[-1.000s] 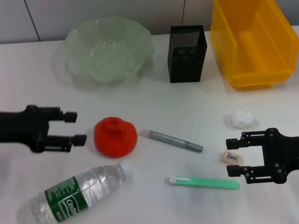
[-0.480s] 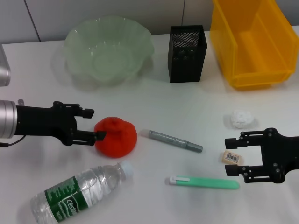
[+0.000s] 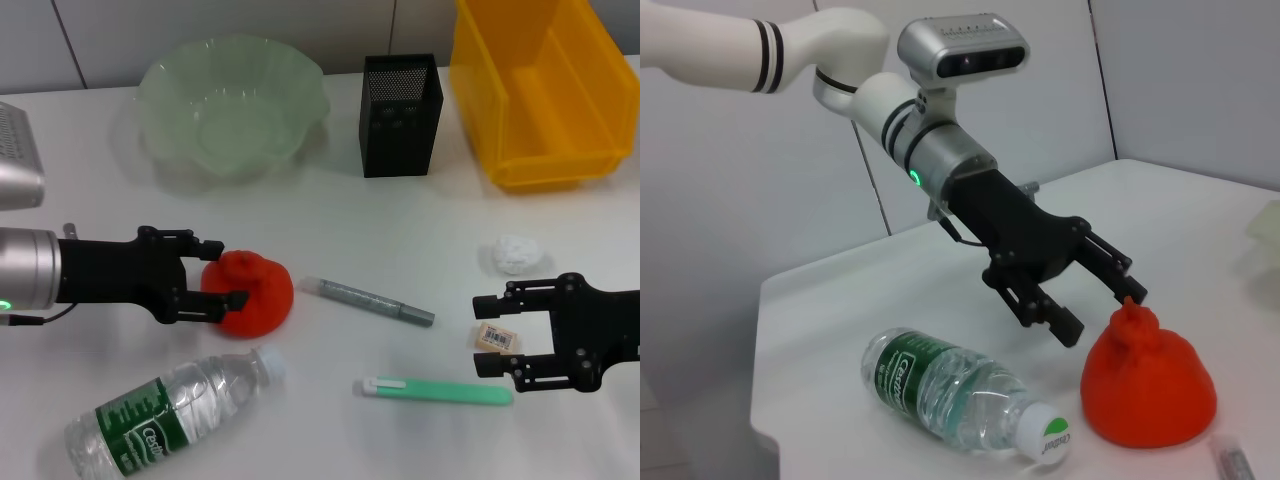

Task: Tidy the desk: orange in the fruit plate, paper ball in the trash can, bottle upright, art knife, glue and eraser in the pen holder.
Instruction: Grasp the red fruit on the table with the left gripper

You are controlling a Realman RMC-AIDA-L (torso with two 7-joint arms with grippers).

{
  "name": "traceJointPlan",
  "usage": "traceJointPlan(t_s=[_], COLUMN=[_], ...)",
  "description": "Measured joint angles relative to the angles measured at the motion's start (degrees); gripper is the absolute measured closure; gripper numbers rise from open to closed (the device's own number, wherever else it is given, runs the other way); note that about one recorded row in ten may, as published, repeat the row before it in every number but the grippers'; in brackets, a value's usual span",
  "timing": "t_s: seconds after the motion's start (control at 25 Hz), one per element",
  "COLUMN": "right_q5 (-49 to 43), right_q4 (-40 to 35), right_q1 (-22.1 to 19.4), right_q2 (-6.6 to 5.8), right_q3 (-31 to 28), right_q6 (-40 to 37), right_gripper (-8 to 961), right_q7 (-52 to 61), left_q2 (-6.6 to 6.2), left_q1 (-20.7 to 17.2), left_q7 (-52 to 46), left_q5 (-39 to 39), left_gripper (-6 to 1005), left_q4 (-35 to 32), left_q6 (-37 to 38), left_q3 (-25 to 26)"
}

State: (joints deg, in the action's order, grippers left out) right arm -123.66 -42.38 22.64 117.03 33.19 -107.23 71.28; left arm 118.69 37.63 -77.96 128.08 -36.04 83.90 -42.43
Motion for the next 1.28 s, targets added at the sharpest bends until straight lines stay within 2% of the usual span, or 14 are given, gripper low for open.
traceJointPlan(t_s=[0.2,0.32,0.44,0.56,0.72,1.0,1.2,1.28], right_q5=[0.0,0.0,0.0,0.0,0.0,-0.1,-0.1,-0.1], right_q4=[-0.1,-0.2,-0.2,-0.2,-0.2,0.0,-0.1,-0.2], right_q1=[0.0,0.1,0.1,0.1,-0.1,-0.1,0.0,0.0], right_q2=[0.09,0.08,0.19,0.27,0.32,0.39,0.4,0.4], right_q3=[0.1,0.2,0.2,0.2,0.1,-0.1,-0.2,-0.2], right_q6=[-0.1,-0.1,-0.1,-0.1,-0.1,0.1,0.1,0.1], right_gripper=[291,291,291,291,292,292,291,291], right_q7=[0.0,0.0,0.1,0.2,0.3,0.3,0.4,0.4], left_q2=[0.1,0.17,0.23,0.28,0.32,0.21,0.22,0.22], left_q1=[0.4,0.3,0.0,0.0,0.0,-0.7,-0.7,-0.9], left_q7=[1.5,1.6,1.6,1.6,1.7,2.0,2.1,2.2], left_q5=[-2.3,-4.7,-8.2,-8.9,-9.4,-11.7,-11.4,-11.5], left_gripper=[228,239,253,267,286,320,589,653], left_q4=[2.3,2.7,3.2,3.3,3.3,3.1,3.1,3.1], left_q6=[-2.1,-4.5,-7.8,-9.0,-9.5,-9.6,-10.1,-10.2], left_q3=[-1.3,-4.2,-9.9,-12.3,-14.0,-14.1,-14.3,-14.4])
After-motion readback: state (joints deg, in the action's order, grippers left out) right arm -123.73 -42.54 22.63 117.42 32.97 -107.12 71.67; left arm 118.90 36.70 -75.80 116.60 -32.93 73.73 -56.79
